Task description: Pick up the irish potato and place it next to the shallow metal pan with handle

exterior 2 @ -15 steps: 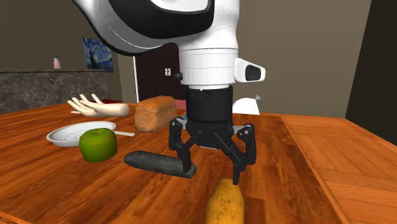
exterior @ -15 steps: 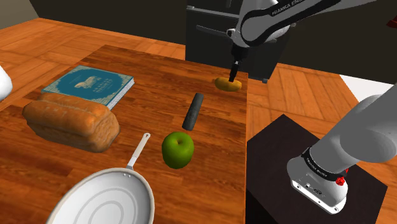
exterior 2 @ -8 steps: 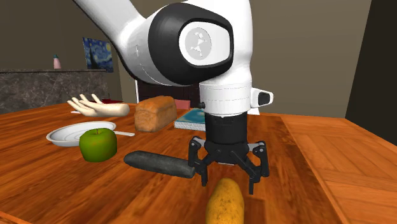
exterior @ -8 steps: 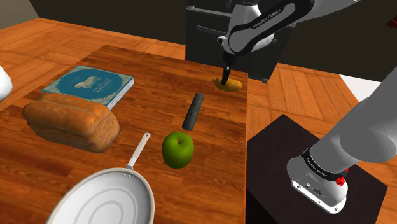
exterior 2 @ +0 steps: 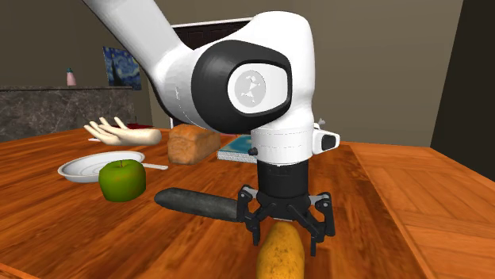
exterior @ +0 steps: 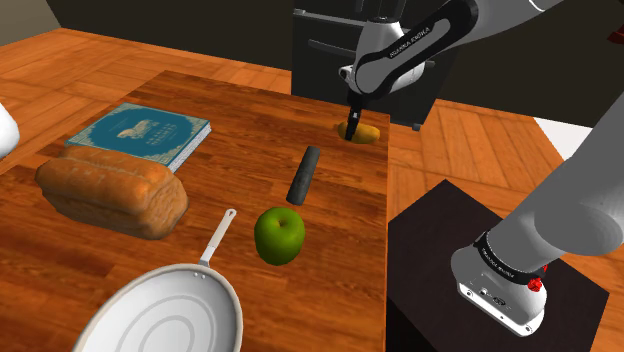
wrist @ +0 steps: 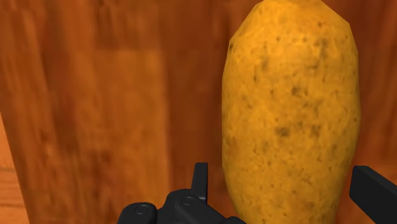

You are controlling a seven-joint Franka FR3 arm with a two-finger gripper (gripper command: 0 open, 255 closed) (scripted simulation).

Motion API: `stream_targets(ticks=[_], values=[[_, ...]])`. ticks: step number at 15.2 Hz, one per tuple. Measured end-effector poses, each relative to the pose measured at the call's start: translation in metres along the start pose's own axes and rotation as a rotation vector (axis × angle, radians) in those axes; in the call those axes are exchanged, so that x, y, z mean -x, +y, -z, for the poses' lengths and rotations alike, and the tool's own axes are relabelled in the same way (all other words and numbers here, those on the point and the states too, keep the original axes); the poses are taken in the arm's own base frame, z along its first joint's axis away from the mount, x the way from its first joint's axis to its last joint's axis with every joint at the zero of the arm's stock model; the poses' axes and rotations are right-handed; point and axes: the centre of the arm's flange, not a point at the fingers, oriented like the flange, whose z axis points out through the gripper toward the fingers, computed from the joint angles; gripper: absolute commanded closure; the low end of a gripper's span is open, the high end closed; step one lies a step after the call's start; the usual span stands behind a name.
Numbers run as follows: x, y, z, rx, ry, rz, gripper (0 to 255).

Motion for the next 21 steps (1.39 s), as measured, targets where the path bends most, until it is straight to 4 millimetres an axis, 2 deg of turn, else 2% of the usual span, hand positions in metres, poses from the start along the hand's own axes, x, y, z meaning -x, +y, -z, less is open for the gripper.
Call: stream_targets(ticks=[3,4,14,21], values=[[0.000,0.000,0.000,0.000,0.000,0.000,0],[0.000,0.000,0.000,0.000,0.000,0.000,255],[-0.001,0.000,0.000,0.001,0.001,0.001,255],[-0.001,0.002,0.031,0.000,0.001,0.000,255]])
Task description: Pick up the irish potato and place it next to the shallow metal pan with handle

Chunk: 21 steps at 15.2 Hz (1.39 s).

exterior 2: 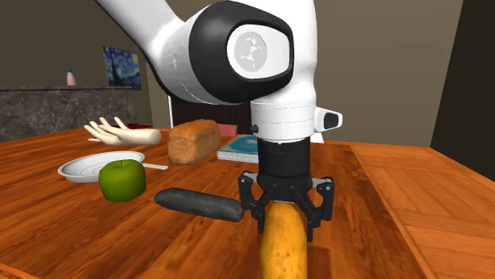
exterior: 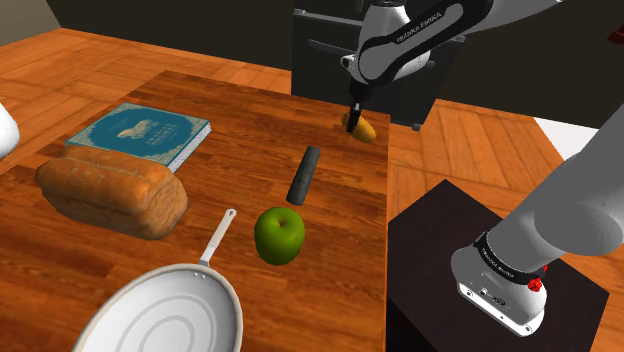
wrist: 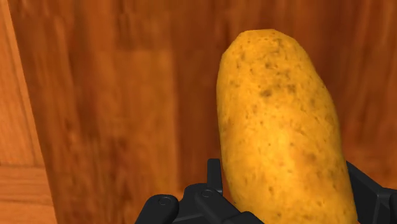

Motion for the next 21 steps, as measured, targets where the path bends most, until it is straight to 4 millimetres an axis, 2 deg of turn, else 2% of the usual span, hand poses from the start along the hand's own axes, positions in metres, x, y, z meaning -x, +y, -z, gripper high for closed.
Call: stream_targets(ticks=[18,21], values=[[-0.006,0.005,0.095,0.000,0.000,0.000,255],[-0.005,-0.002,0.105,0.000,0.000,0.000,255]])
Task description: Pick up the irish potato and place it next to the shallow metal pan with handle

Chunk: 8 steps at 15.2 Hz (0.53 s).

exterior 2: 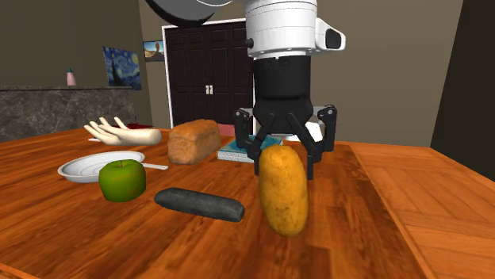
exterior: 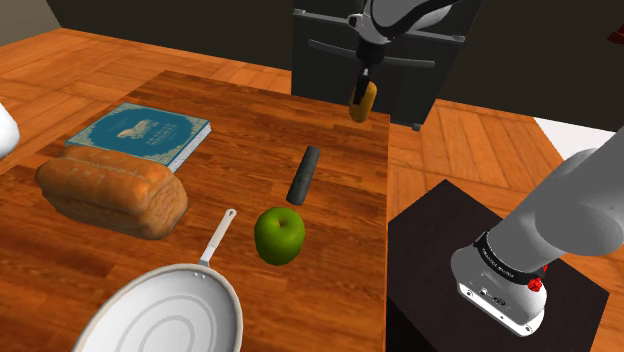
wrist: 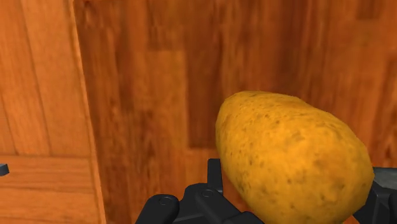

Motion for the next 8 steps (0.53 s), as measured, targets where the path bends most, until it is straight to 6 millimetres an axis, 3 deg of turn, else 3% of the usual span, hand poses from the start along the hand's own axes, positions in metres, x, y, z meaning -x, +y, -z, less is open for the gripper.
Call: stream_targets(ticks=[8], values=[[0.006,-0.096,0.008,-0.001,0.000,0.001,255]])
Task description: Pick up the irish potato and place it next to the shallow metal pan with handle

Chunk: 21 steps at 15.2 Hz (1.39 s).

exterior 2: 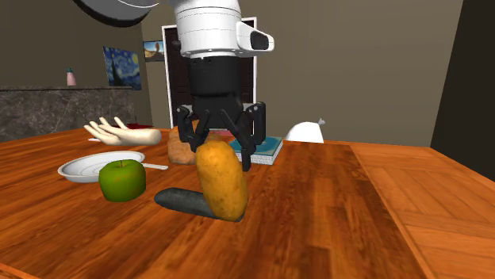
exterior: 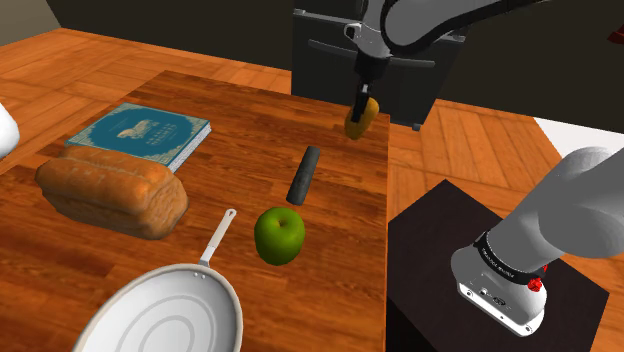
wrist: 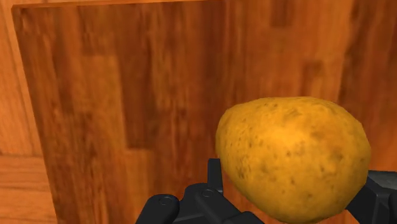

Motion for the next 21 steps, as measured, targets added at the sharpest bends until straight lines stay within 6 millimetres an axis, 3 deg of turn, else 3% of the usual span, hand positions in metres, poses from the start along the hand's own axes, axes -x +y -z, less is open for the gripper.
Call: stream_targets(ticks=[11,21], values=[[0.017,-0.146,0.005,0.001,-0.001,0.000,255],[0.019,-0.276,0.020,0.001,0.000,0.001,255]])
